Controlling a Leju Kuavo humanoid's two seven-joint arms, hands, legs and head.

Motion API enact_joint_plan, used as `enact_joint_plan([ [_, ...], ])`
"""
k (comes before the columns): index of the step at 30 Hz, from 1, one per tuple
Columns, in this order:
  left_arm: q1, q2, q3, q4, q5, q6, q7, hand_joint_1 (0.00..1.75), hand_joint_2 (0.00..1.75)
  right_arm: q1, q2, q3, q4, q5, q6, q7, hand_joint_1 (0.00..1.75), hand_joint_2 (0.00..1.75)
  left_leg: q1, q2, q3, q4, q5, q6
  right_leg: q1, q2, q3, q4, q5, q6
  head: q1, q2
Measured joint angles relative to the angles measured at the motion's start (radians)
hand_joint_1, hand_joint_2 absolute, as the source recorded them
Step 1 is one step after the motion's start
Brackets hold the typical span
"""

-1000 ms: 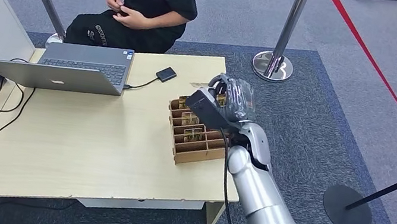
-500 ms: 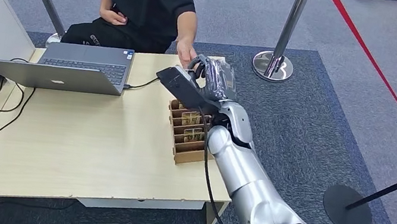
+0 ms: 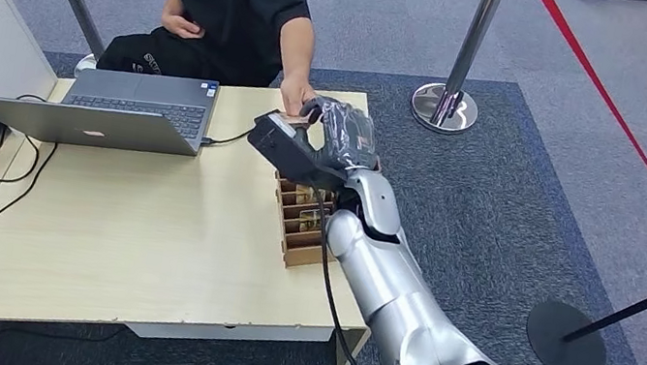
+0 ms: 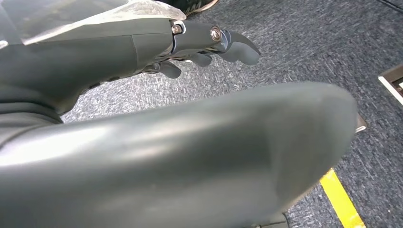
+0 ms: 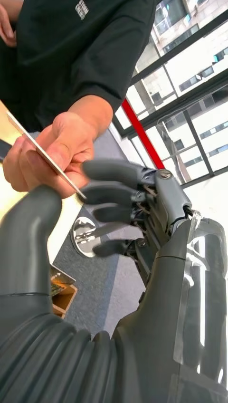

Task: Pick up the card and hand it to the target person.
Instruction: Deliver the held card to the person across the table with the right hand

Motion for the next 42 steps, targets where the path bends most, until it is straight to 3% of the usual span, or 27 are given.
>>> enact_joint_plan([
  [3, 0.000, 0.000, 0.000, 0.000, -0.001, 0.000, 0.003, 0.00, 0.00, 0.000, 0.000, 0.004, 0.010, 0.025, -0.002, 0.026, 0.00, 0.00, 0.000, 0.000, 0.000, 0.000, 0.000, 0.000, 0.000, 0.000, 0.000, 0.000, 0.000, 0.000, 0.000, 0.000],
  [13, 0.000, 0.000, 0.000, 0.000, -0.001, 0.001, 0.011, 0.00, 0.00, 0.007, -0.016, 0.002, 0.013, 0.050, -0.119, 0.047, 0.00, 0.00, 0.000, 0.000, 0.000, 0.000, 0.000, 0.000, 0.000, 0.000, 0.000, 0.000, 0.000, 0.000, 0.000, 0.000],
  [18, 0.001, -0.001, 0.001, 0.000, 0.007, 0.002, 0.008, 0.00, 0.00, 0.076, -0.055, -0.049, -0.061, 0.073, -0.209, 0.022, 0.00, 0.00, 0.000, -0.001, 0.000, 0.000, 0.000, 0.000, 0.000, 0.000, 0.000, -0.001, 0.000, 0.000, 0.000, 0.000],
  [23, 0.004, -0.001, 0.003, 0.000, 0.009, 0.002, 0.000, 0.00, 0.00, 0.235, -0.082, -0.267, -0.282, 0.237, -0.215, -0.071, 0.00, 0.00, 0.000, -0.002, -0.001, 0.000, 0.000, 0.000, 0.000, 0.000, -0.001, -0.002, 0.000, 0.000, 0.000, 0.000],
  [26, 0.007, -0.002, 0.004, 0.000, 0.014, 0.003, 0.002, 0.00, 0.00, 0.326, -0.074, -0.483, -0.435, 0.257, -0.216, -0.216, 0.00, 0.00, 0.000, -0.002, -0.002, 0.000, -0.001, 0.001, -0.001, 0.000, -0.002, -0.002, 0.000, 0.000, 0.000, 0.000],
  [30, 0.009, -0.003, 0.011, 0.000, 0.026, 0.012, 0.011, 0.00, 0.00, 0.394, -0.070, -0.857, -0.493, -0.027, -0.217, -0.450, 0.00, 0.00, 0.000, -0.002, -0.002, 0.000, -0.001, 0.001, -0.001, 0.000, -0.001, -0.003, 0.000, 0.000, 0.000, 0.000],
  [33, 0.008, -0.005, 0.014, 0.000, 0.029, 0.013, 0.012, 0.00, 0.00, 0.452, -0.100, -1.065, -0.466, -0.342, -0.219, -0.520, 0.00, 0.00, 0.000, -0.002, -0.002, 0.000, -0.001, 0.002, -0.001, 0.000, -0.001, -0.004, 0.000, 0.001, 0.000, 0.000],
  [35, 0.009, -0.006, 0.016, 0.000, 0.029, 0.013, 0.012, 0.00, 0.00, 0.501, -0.126, -1.151, -0.445, -0.504, -0.219, -0.529, 0.00, 0.00, 0.000, -0.002, -0.003, 0.000, -0.002, 0.002, -0.001, 0.000, -0.001, -0.004, 0.000, 0.001, 0.000, 0.000],
  [42, 0.005, -0.010, 0.018, 0.000, 0.025, 0.012, 0.012, 0.00, 0.00, 0.583, -0.206, -1.300, -0.315, -0.744, -0.207, -0.527, 0.00, 0.00, 0.001, -0.001, -0.001, 0.000, -0.003, 0.002, -0.001, -0.001, -0.001, -0.004, -0.002, 0.001, 0.000, 0.000],
])
